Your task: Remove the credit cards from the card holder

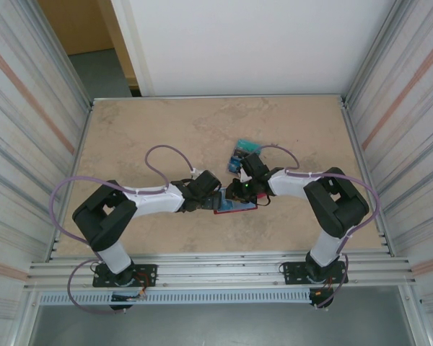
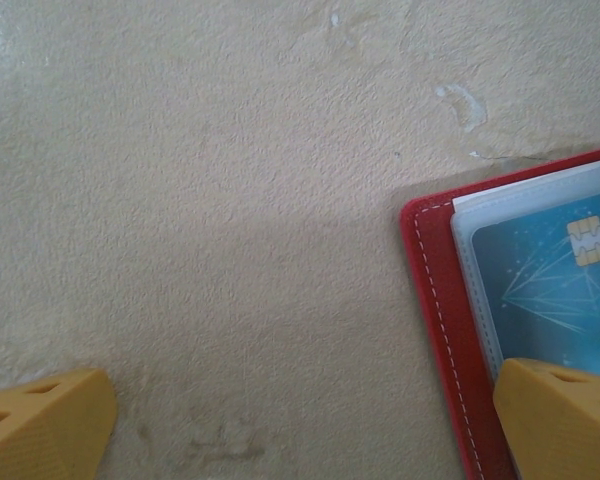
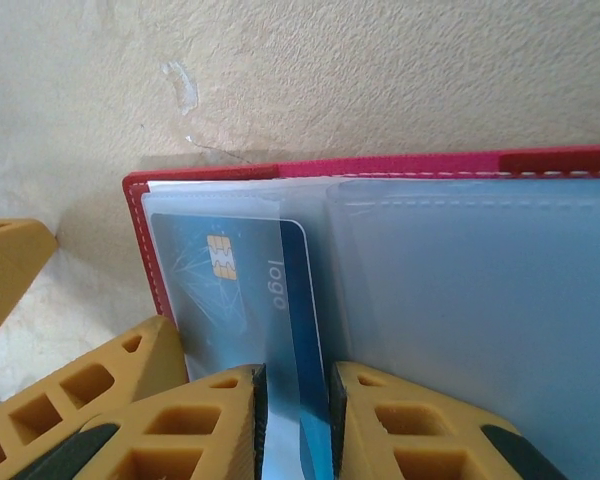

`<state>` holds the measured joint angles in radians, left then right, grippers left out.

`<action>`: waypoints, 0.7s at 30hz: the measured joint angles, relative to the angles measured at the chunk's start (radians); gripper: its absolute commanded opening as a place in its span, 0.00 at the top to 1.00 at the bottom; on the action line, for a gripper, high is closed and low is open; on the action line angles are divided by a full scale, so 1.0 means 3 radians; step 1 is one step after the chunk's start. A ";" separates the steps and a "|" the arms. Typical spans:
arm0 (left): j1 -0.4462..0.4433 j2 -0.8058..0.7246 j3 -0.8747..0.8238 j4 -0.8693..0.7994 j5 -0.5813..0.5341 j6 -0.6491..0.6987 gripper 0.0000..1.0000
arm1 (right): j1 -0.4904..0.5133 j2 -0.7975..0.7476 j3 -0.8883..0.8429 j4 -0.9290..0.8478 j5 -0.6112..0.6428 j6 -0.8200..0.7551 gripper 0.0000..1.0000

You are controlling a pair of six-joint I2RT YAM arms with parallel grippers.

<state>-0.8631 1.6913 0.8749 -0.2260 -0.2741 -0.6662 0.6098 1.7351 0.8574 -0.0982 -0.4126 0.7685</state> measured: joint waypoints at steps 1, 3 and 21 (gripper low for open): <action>0.0000 0.0003 0.0000 0.0001 -0.0005 0.0000 0.01 | -0.0014 0.0000 -0.0022 0.0036 -0.0032 0.0017 0.77; 0.0000 0.0005 0.0000 0.0001 -0.0009 0.0000 0.01 | -0.0057 0.0000 -0.0085 0.0145 -0.0125 0.0046 0.79; 0.0000 0.0036 0.0024 -0.0017 -0.0028 -0.0032 0.01 | -0.0317 -0.0006 -0.0554 0.1068 -0.0716 0.0313 0.96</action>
<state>-0.8631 1.7020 0.8822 -0.2310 -0.2825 -0.6758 0.5148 1.7332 0.6910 0.2222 -0.6273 0.8623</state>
